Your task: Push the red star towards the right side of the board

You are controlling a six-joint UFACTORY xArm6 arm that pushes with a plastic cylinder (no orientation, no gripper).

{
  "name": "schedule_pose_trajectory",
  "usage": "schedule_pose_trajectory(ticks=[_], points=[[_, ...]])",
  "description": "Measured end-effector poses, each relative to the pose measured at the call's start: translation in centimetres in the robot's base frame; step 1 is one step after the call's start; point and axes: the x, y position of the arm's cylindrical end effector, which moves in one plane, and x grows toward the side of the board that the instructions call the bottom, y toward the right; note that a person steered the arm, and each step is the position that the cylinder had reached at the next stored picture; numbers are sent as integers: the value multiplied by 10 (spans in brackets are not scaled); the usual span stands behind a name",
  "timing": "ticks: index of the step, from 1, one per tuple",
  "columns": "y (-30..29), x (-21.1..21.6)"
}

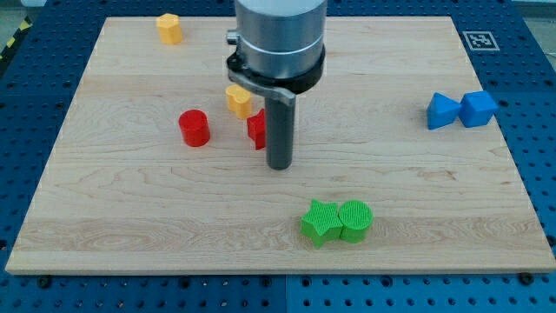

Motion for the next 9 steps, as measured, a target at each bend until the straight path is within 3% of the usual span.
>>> schedule_pose_trajectory(ticks=[2, 7, 9], points=[[-38, -26], [-47, -56], [-16, -56]])
